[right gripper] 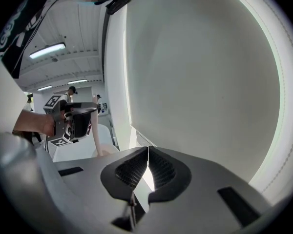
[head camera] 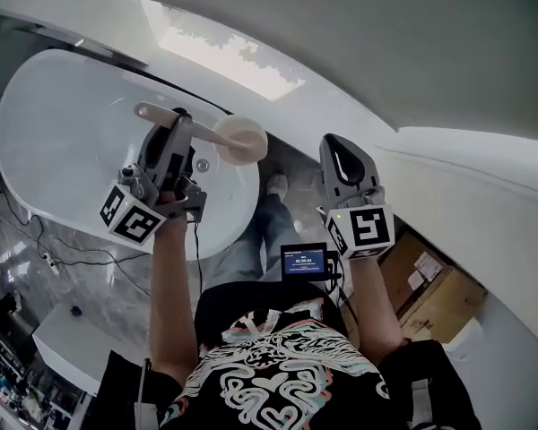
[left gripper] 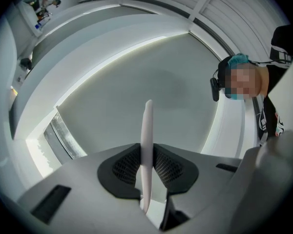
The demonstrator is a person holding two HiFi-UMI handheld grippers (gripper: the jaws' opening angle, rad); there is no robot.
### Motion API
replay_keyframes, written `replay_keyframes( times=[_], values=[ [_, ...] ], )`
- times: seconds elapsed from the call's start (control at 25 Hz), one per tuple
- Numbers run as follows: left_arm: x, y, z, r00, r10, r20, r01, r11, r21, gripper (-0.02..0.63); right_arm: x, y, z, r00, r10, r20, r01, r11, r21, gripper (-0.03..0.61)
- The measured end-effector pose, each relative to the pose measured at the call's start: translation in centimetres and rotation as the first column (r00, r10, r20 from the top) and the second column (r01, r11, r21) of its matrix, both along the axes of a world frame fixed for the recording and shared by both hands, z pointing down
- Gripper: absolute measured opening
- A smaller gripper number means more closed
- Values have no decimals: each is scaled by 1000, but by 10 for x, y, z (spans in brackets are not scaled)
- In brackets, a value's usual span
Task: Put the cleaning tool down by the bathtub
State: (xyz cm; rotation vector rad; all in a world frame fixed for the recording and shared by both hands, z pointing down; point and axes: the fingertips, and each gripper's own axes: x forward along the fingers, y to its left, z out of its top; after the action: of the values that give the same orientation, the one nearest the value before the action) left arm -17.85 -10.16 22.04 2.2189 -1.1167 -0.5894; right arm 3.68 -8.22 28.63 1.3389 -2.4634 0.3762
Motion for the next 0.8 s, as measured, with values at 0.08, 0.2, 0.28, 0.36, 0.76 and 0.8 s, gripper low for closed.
replay_keyframes(
  times=[0.08, 0.2, 0.28, 0.36, 0.76, 0.8],
  values=[
    [2, -4, 12, 1000, 0, -22, -1, 1000, -18, 84, -1, -2, 11, 1000, -9, -7, 9, 1000, -15, 28],
    [5, -19, 44, 998, -3, -58, -1, 998, -62, 84, 0, -10, 40, 1000, -6, -8, 6, 999, -53, 28],
    [6, -30, 68, 996, -16, -92, 8, 996, -90, 84, 2, -15, 61, 1000, -1, -4, 0, 997, -78, 28],
    [7, -38, 89, 992, -29, -119, 16, 994, -113, 84, 5, -18, 81, 1000, 7, 3, -6, 995, -101, 28],
    [7, -50, 175, 972, -92, -218, 49, 979, -196, 84, 15, -19, 152, 1000, 2, -2, -2, 986, -168, 28],
    [11, -52, 179, 974, -82, -212, 41, 981, -191, 84, 16, -19, 158, 1000, 3, -10, -4, 986, -169, 28]
  ],
)
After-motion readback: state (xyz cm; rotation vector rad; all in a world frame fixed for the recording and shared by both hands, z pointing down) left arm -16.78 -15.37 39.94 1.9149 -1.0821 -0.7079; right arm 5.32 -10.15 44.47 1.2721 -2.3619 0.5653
